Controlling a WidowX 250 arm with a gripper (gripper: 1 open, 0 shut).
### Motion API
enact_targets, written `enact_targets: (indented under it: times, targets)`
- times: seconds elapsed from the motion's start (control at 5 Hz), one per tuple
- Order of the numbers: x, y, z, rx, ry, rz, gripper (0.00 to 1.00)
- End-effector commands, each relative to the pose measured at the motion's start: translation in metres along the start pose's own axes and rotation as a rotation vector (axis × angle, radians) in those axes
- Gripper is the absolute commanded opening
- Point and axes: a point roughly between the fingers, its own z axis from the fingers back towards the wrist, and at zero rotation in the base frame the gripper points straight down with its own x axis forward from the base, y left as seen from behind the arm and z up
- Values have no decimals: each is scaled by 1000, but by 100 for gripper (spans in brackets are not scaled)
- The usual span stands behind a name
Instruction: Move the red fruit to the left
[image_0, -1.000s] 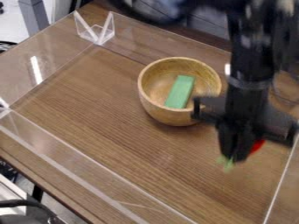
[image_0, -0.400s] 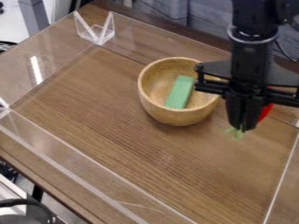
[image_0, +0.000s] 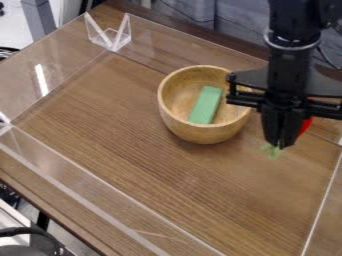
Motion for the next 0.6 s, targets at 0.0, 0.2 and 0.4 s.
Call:
enact_targets:
  times: [0.0,0.2,0.4]
  targets:
    - [14,-5,12,-31,-50,25,0]
    - [18,-4,10,-33,-53,49,0]
    - [21,-3,10,-35,-56,73,0]
